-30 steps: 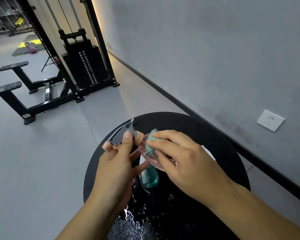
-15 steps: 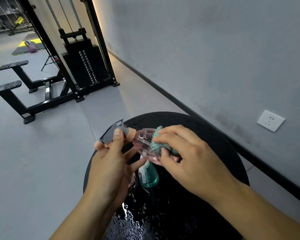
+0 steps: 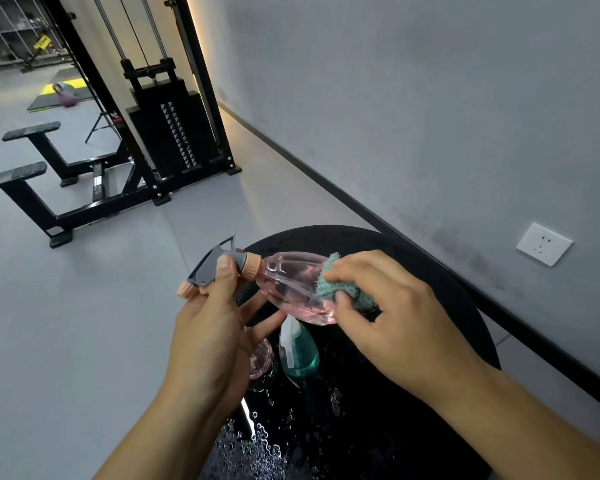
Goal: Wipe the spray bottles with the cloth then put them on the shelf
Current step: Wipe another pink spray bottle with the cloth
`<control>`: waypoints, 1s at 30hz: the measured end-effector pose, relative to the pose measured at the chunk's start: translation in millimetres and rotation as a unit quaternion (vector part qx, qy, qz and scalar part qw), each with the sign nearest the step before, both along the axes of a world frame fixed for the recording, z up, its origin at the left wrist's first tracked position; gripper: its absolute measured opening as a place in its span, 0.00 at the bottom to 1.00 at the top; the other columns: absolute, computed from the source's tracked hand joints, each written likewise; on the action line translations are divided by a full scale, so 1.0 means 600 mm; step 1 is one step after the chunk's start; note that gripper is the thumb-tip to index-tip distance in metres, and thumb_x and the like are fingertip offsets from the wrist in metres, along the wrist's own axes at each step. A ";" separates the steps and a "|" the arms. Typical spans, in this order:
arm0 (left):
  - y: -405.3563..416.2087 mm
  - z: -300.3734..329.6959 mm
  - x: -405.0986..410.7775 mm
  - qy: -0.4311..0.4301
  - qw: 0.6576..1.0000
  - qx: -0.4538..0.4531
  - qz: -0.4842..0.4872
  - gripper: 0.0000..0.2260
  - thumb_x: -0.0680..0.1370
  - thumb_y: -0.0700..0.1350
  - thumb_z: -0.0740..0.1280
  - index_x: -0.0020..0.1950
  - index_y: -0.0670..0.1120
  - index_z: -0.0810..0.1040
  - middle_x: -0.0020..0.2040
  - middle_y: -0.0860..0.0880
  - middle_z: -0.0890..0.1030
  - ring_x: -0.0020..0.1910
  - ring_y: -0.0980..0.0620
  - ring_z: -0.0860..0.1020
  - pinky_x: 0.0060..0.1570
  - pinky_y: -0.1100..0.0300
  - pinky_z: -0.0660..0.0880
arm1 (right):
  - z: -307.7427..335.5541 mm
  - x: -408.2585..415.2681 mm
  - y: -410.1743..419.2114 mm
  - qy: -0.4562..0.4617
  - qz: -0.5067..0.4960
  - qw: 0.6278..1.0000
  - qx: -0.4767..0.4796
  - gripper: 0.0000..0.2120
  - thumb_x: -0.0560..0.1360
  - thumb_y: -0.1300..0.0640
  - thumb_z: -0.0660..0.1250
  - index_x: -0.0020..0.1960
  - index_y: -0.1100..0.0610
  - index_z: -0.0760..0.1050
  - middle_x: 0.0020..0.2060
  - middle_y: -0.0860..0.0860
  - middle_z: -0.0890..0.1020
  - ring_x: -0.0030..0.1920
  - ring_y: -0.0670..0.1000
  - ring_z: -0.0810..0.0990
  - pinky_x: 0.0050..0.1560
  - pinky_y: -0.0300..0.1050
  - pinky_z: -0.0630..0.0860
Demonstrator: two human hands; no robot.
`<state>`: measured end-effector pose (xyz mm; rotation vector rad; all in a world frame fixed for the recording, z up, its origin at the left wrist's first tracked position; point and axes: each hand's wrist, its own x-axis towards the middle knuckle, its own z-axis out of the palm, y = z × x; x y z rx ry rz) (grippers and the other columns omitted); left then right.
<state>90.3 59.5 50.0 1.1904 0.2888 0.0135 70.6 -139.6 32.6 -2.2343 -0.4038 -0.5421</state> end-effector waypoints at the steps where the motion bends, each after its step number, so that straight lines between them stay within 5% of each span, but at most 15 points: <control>1: 0.002 0.001 0.002 -0.002 1.000 0.002 0.000 0.19 0.87 0.54 0.61 0.66 0.41 0.80 0.60 0.44 0.88 0.59 0.42 0.87 0.56 0.38 0.85 | 0.000 -0.001 -0.001 0.008 -0.010 1.000 0.012 0.14 0.77 0.63 0.70 0.59 0.49 0.81 0.57 0.38 0.78 0.60 0.42 0.78 0.53 0.32 0.77; 8: 0.002 -0.002 0.000 -0.007 1.000 0.001 -0.019 0.20 0.87 0.54 0.60 0.66 0.39 0.80 0.62 0.43 0.87 0.59 0.41 0.87 0.56 0.38 0.85 | 0.003 -0.004 0.009 -0.015 0.009 1.000 -0.006 0.13 0.78 0.63 0.70 0.60 0.51 0.81 0.58 0.40 0.77 0.62 0.46 0.79 0.59 0.39 0.78; 15: 0.006 -0.002 0.003 -0.030 0.999 0.021 -0.040 0.20 0.87 0.54 0.61 0.65 0.40 0.81 0.60 0.44 0.88 0.59 0.43 0.87 0.56 0.40 0.85 | 0.004 -0.005 0.001 0.022 -0.012 1.000 0.018 0.13 0.79 0.62 0.70 0.59 0.48 0.81 0.57 0.38 0.77 0.61 0.41 0.78 0.55 0.33 0.78; 21: -0.007 -0.012 -0.006 -0.037 0.994 0.045 -0.098 0.17 0.86 0.52 0.62 0.50 0.49 0.89 0.59 0.46 0.88 0.62 0.47 0.86 0.66 0.34 0.79 | 0.006 -0.004 0.013 0.010 0.019 1.000 -0.016 0.13 0.80 0.61 0.68 0.62 0.50 0.81 0.59 0.40 0.78 0.63 0.44 0.78 0.62 0.36 0.75; 26: -0.001 -0.005 -0.005 -0.065 0.992 0.035 -0.100 0.17 0.87 0.50 0.62 0.49 0.46 0.89 0.59 0.45 0.89 0.61 0.48 0.87 0.66 0.35 0.79 | 0.008 -0.005 0.008 0.026 0.001 1.000 -0.006 0.12 0.79 0.61 0.68 0.60 0.49 0.80 0.57 0.38 0.76 0.61 0.45 0.78 0.50 0.31 0.77; 30: -0.001 -0.005 -0.003 -0.066 0.993 0.033 -0.092 0.17 0.87 0.49 0.61 0.52 0.43 0.86 0.58 0.44 0.89 0.60 0.49 0.87 0.65 0.35 0.79 | 0.007 -0.004 0.008 0.027 0.000 1.000 -0.004 0.12 0.80 0.60 0.67 0.61 0.49 0.79 0.58 0.38 0.76 0.62 0.43 0.77 0.54 0.32 0.77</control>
